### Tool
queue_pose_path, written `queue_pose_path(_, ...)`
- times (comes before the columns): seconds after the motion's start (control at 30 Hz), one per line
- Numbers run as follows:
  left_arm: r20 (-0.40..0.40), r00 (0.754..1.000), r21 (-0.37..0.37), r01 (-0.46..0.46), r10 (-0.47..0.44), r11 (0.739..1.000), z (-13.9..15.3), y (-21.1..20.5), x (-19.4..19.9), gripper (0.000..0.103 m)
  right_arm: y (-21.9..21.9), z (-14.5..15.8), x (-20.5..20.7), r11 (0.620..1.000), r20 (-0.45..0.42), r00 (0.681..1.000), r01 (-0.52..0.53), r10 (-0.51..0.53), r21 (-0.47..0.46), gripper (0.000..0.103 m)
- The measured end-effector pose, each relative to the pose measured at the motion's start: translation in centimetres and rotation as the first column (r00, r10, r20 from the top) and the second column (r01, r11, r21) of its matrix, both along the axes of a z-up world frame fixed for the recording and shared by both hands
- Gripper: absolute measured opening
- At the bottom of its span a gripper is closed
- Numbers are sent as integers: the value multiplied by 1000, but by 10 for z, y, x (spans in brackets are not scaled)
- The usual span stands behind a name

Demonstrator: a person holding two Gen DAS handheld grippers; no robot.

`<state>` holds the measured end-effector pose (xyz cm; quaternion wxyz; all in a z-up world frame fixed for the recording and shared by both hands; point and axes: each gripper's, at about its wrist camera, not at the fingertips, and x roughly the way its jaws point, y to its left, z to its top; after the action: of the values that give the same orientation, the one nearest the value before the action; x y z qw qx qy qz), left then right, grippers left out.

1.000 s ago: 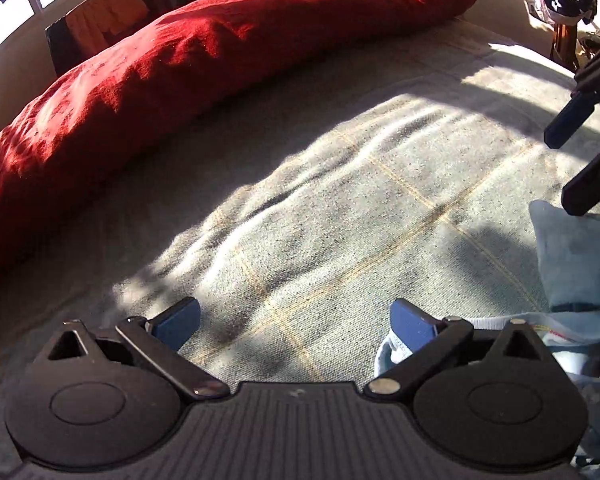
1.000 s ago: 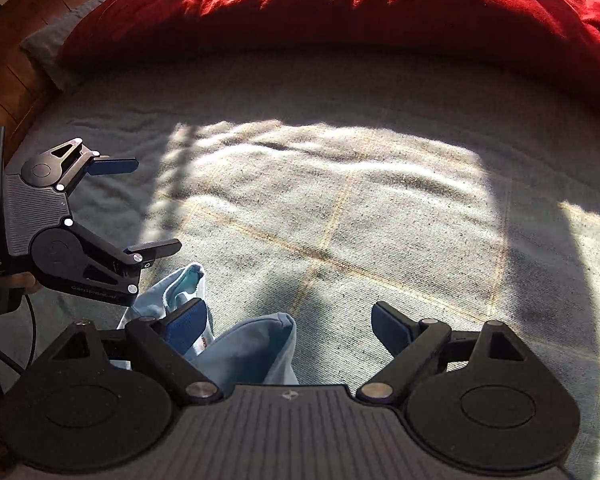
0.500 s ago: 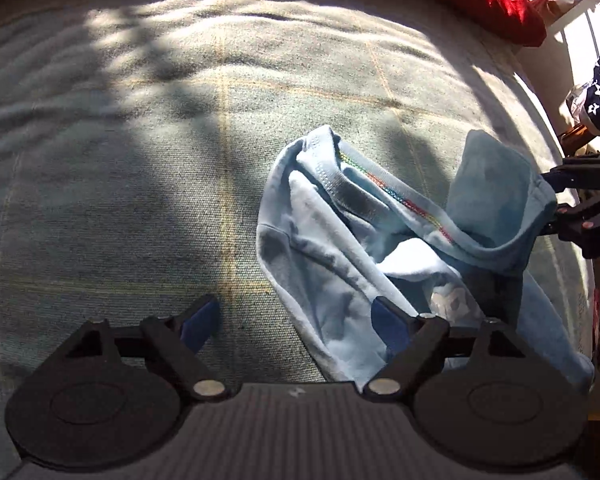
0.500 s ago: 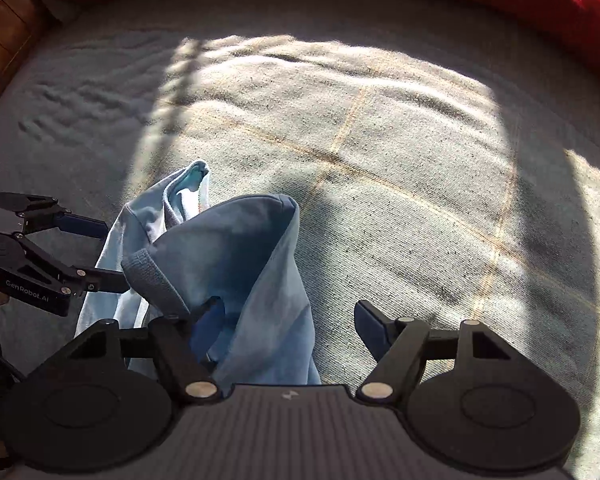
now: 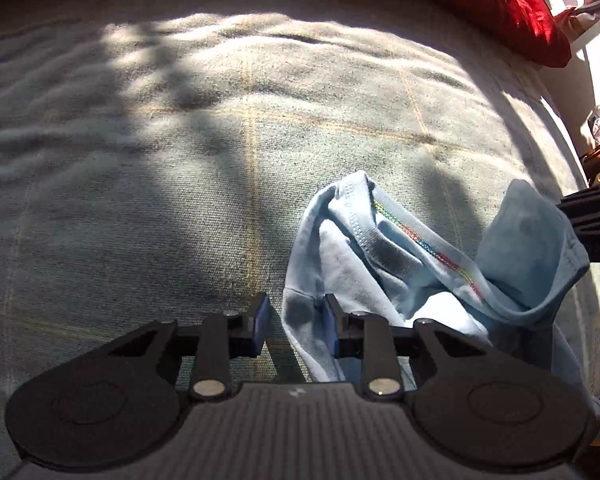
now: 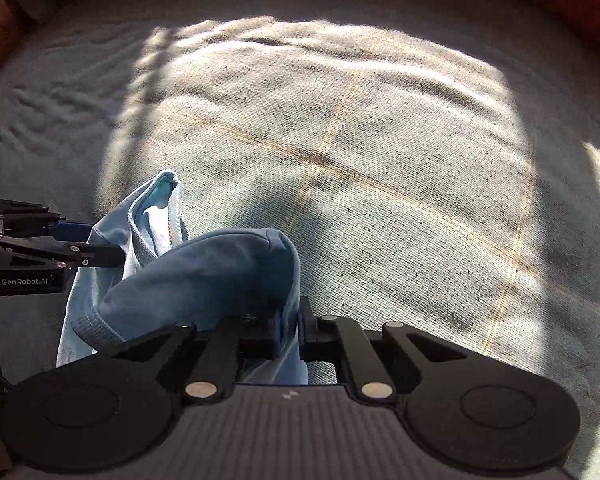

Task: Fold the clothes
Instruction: 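Grasp the shirt collar with the left gripper while the right gripper grasps the collar too, then lift the shirt by the collar with both grippers and shake it out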

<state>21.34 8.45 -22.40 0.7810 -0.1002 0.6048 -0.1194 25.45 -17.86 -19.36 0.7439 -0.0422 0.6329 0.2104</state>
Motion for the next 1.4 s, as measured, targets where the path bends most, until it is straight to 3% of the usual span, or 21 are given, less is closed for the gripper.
queue_pose_path(0.23, 59, 998, 61, 7, -11, 998, 18, -1, 12, 5, -35, 16, 10, 996, 77, 994, 75, -71, -53, 4)
queue_pose_path(0.43, 180, 983, 130, -2, -22, 992, 48, 0, 49, 0, -82, 25, 25, 977, 147, 974, 188, -173, -102, 3)
queue_pose_path(0.57, 126, 990, 69, 54, -62, 996, 47, 4, 74, 2, -100, 23, 32, 973, 137, 972, 207, -192, -103, 4)
queue_pose_path(0.67, 71, 992, 59, 104, -108, 993, 35, -3, 72, 20, -102, 19, 28, 978, 119, 978, 182, -169, -106, 8)
queue_pose_path(0.7, 53, 991, 62, 121, -124, 991, 29, -6, 68, 24, -103, 18, 25, 979, 123, 979, 177, -165, -100, 12)
queue_pose_path(0.8, -17, 986, 91, 168, -167, 982, 9, -12, 55, 24, -103, 16, 17, 982, 109, 980, 175, -166, -72, 17)
queue_pose_path(0.9, -21, 978, 129, 208, -208, 969, -1, -19, 43, 26, -102, 12, 11, 984, 104, 981, 170, -163, -59, 17)
queue_pose_path(1.03, -20, 980, 155, 201, -200, 967, -1, -26, 39, 23, -102, 9, 10, 983, 109, 980, 172, -165, -59, 19)
queue_pose_path(1.13, -27, 982, 149, 188, -186, 971, 1, -31, 34, 21, -102, 9, 14, 983, 123, 977, 179, -172, -50, 31)
queue_pose_path(1.17, -24, 984, 147, 176, -174, 973, 2, -31, 31, 17, -102, 8, 15, 983, 124, 977, 179, -172, -43, 39)
queue_pose_path(1.23, -13, 989, 138, 145, -145, 980, 6, -29, 28, 2, -101, 3, 19, 986, 111, 981, 165, -160, -36, 41)
queue_pose_path(1.27, -6, 992, 133, 128, -129, 983, 8, -28, 27, 2, -100, 0, 20, 988, 92, 985, 151, -148, -27, 39)
queue_pose_path(1.33, 20, 994, 137, 108, -112, 985, 16, -27, 27, 1, -97, -5, 19, 993, 65, 991, 114, -113, -15, 8)
queue_pose_path(1.4, 64, 991, 146, 107, -117, 984, 30, -27, 31, 1, -97, 0, 15, 994, 80, 991, 106, -104, -21, 2)
